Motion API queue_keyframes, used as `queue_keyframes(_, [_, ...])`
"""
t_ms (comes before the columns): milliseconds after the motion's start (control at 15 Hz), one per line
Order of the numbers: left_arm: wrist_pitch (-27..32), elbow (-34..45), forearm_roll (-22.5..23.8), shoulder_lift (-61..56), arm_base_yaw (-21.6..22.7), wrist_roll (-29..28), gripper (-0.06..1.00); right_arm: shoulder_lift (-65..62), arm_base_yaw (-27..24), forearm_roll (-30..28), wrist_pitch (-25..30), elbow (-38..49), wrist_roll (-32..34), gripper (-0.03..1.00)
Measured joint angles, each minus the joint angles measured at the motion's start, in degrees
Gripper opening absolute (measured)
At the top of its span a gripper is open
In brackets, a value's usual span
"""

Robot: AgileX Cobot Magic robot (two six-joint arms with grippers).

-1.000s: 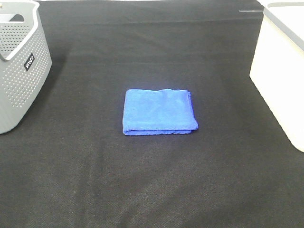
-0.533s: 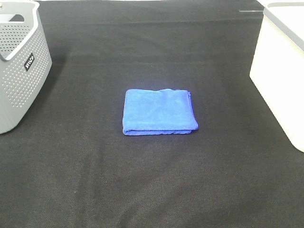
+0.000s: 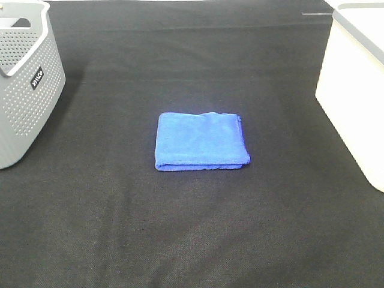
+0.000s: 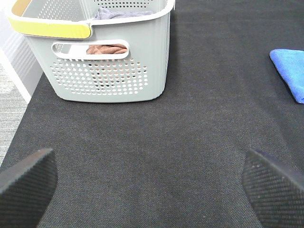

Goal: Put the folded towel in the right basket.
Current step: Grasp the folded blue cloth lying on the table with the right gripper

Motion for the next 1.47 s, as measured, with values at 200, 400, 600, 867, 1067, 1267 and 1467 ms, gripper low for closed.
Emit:
queue_keyframes(200, [0.0,0.0,0.0,0.0,0.0,0.0,0.99,0.0,0.0,0.0,0.0,0.0,0.0,0.96])
queue_keyframes(400, [0.0,0.0,0.0,0.0,0.0,0.0,0.99,0.0,0.0,0.0,0.0,0.0,0.0,0.96])
queue_keyframes(600, [0.0,0.0,0.0,0.0,0.0,0.0,0.99,0.0,0.0,0.0,0.0,0.0,0.0,0.96])
queue_keyframes(867, [0.0,0.0,0.0,0.0,0.0,0.0,0.99,0.0,0.0,0.0,0.0,0.0,0.0,0.96])
queue_keyframes(1067, [0.0,0.0,0.0,0.0,0.0,0.0,0.99,0.0,0.0,0.0,0.0,0.0,0.0,0.96])
queue_keyframes(1267, [0.0,0.0,0.0,0.0,0.0,0.0,0.99,0.0,0.0,0.0,0.0,0.0,0.0,0.96])
queue_keyframes(1467, [0.0,0.0,0.0,0.0,0.0,0.0,0.99,0.0,0.0,0.0,0.0,0.0,0.0,0.96])
